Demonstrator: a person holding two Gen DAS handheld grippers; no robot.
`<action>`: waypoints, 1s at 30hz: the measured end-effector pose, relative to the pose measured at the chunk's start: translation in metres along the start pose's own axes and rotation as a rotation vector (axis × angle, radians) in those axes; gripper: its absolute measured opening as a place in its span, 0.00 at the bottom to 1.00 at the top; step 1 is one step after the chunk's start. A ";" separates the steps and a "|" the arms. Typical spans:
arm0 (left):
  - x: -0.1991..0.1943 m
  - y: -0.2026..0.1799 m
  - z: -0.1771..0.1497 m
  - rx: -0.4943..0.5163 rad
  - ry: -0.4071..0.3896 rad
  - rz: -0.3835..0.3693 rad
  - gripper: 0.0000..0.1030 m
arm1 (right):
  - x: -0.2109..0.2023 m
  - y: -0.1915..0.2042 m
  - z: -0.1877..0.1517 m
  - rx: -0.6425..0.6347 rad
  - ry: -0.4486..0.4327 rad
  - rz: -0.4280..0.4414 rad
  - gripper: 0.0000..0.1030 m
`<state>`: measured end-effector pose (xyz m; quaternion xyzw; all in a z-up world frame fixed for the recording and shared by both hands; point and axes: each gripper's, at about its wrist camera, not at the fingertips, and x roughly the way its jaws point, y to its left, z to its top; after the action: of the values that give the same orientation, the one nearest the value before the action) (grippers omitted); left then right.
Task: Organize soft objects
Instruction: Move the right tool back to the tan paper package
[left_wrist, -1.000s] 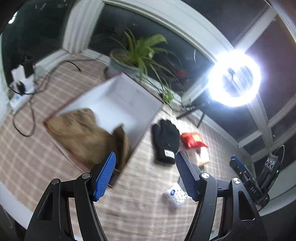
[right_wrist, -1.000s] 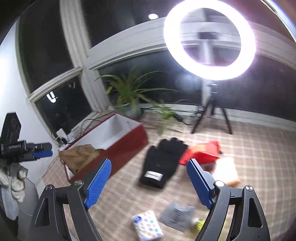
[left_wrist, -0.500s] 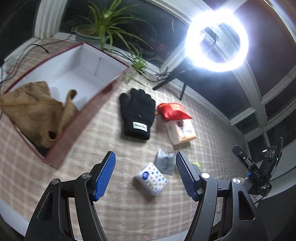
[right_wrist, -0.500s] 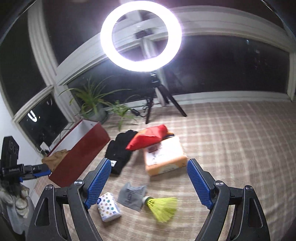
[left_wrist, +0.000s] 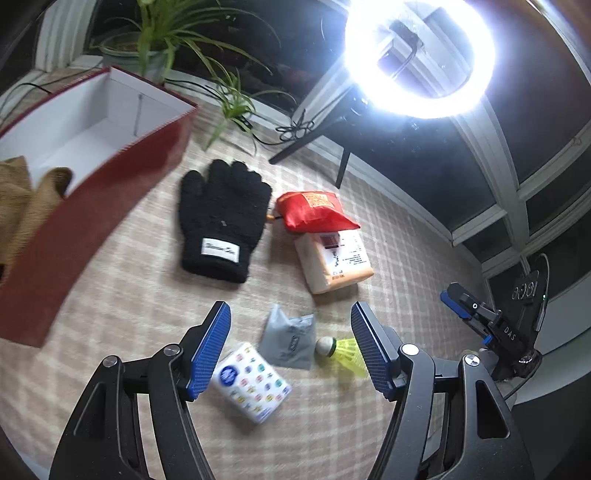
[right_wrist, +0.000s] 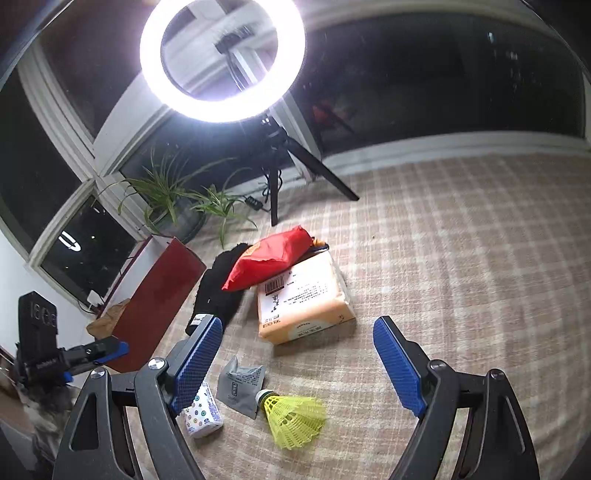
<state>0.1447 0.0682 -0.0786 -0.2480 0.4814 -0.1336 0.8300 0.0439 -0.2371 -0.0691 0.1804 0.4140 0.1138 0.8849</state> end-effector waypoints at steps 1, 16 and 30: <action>0.008 -0.003 0.001 -0.004 0.007 -0.002 0.65 | 0.004 -0.003 0.003 0.003 0.009 0.004 0.79; 0.100 -0.036 0.017 0.015 0.080 -0.026 0.65 | 0.085 -0.033 0.035 0.023 0.194 0.069 0.79; 0.163 -0.050 0.028 0.049 0.160 0.030 0.65 | 0.138 -0.037 0.047 0.024 0.292 0.123 0.77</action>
<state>0.2512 -0.0410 -0.1601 -0.2088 0.5463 -0.1523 0.7967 0.1691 -0.2331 -0.1522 0.1973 0.5276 0.1877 0.8046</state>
